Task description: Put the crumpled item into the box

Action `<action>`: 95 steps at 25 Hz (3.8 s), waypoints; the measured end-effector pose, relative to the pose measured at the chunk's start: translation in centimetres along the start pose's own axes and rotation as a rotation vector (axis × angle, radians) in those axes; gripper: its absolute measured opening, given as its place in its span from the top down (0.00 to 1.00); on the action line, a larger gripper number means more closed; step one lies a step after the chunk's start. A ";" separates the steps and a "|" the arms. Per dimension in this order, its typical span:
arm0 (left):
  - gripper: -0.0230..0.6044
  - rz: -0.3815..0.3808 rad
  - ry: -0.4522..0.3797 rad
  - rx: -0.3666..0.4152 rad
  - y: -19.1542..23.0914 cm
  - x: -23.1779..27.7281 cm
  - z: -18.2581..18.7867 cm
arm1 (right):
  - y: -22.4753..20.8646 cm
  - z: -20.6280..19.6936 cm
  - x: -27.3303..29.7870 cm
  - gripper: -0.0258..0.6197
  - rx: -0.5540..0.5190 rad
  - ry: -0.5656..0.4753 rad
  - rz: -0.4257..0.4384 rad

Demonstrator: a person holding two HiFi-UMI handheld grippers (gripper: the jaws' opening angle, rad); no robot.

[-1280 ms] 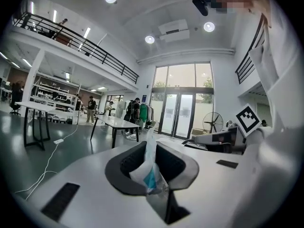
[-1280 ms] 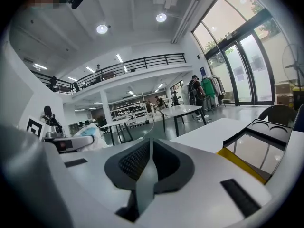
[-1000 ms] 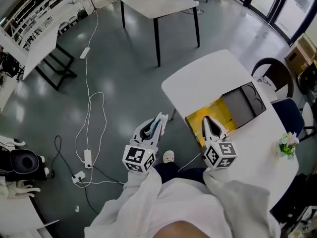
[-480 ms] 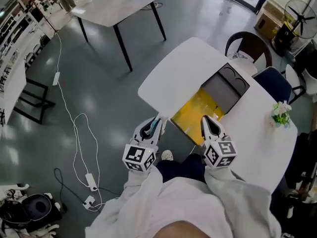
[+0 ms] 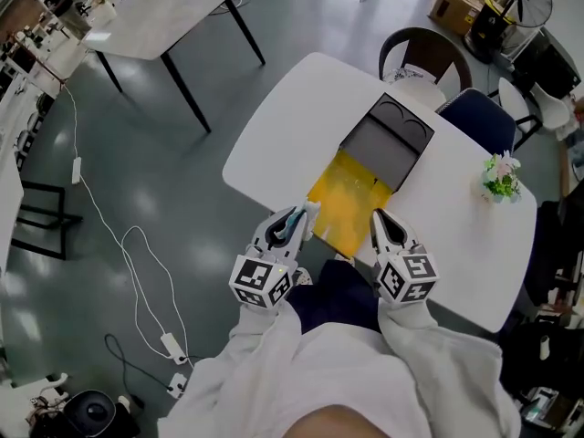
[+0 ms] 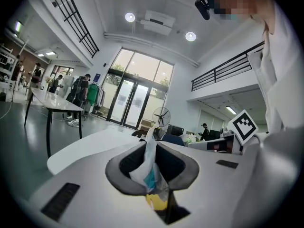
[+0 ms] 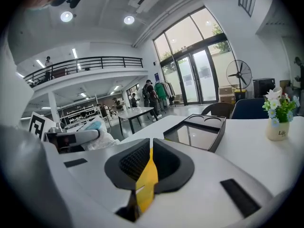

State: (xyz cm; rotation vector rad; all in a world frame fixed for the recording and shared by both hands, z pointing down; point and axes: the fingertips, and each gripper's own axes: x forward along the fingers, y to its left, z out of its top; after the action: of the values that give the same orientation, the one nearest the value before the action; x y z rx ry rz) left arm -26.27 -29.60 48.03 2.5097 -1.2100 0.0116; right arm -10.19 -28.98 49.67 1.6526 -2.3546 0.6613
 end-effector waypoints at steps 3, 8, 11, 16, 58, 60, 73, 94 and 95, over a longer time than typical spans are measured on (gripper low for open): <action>0.87 -0.045 0.026 -0.055 -0.9 1.7 -0.6 | -0.3 0.6 0.5 0.89 0.003 -0.001 0.005; 0.87 -0.083 0.110 -0.181 -2.1 5.1 -3.1 | -1.9 0.5 0.7 0.89 0.024 0.022 -0.006; 0.87 -0.086 0.131 -0.281 -2.2 6.8 -4.2 | -2.6 0.4 0.7 0.89 0.031 0.034 -0.007; 0.87 -0.079 0.188 -0.387 -2.1 9.7 -6.1 | -3.7 0.2 1.2 0.89 0.045 0.052 0.001; 0.81 -0.025 0.682 -0.109 -1.3 18.1 -17.1 | -6.2 -1.8 2.7 0.89 0.087 0.130 0.054; 0.77 -0.012 0.683 -0.099 -1.0 18.0 -17.1 | -6.0 -1.7 2.7 0.89 0.084 0.130 0.057; 0.50 0.044 0.664 -0.082 -0.4 16.6 -15.2 | -5.7 -1.7 2.6 0.89 0.080 0.123 0.065; 0.47 0.059 0.434 -0.162 0.4 8.7 -7.4 | -3.5 -0.1 2.9 0.89 0.035 0.067 0.109; 0.47 0.070 0.417 -0.166 0.7 8.0 -7.0 | -3.4 0.0 2.8 0.89 0.032 0.062 0.110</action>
State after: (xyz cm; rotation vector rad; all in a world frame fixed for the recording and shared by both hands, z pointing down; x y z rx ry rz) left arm -20.73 -33.90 56.08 2.1770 -1.0730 0.4131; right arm -8.07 -32.32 51.61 1.5008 -2.4165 0.7623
